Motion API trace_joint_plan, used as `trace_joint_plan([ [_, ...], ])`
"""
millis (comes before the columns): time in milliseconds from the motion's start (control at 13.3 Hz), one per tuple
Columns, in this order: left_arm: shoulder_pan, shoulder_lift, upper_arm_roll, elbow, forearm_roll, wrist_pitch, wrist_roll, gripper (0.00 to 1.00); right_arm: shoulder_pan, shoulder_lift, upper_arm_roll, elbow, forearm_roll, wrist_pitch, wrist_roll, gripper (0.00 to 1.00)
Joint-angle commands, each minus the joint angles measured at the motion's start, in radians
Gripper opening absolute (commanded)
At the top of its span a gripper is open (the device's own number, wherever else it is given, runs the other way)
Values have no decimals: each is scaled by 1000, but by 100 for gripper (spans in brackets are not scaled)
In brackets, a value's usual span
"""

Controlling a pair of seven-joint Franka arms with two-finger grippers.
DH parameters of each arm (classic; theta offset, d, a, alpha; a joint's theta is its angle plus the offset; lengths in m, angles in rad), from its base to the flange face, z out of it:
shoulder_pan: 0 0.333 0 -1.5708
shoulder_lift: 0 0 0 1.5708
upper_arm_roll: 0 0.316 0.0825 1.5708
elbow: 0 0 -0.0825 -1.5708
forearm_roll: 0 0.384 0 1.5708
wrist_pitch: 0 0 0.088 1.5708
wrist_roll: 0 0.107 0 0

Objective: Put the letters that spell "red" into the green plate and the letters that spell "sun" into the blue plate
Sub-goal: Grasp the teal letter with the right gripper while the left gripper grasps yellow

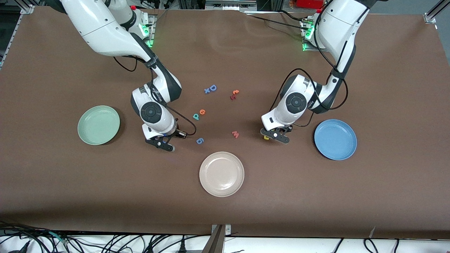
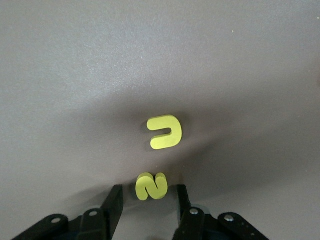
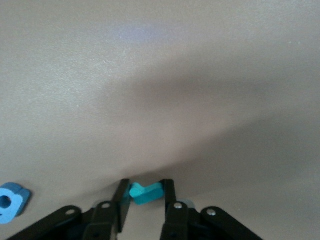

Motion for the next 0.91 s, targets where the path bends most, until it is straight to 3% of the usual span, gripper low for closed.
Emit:
trace_joint_plan([
  [0, -13, 17, 8, 13, 23, 34, -5, 32, 3, 12, -10, -4, -25, 5, 24, 22],
  [75, -13, 17, 9, 13, 23, 34, -5, 23, 3, 11, -10, -4, -25, 4, 24, 23],
  [226, -11, 16, 8, 13, 23, 33, -4, 17, 0, 9, -11, 5, -25, -4, 19, 22],
  [453, -2, -16, 11, 15, 23, -12, 1, 13, -18, -7, -10, 34, -25, -71, -2, 22],
  [830, 59, -81, 20, 136, 24, -344, 107, 13, -96, -66, -8, 140, -3, -383, -199, 22],
])
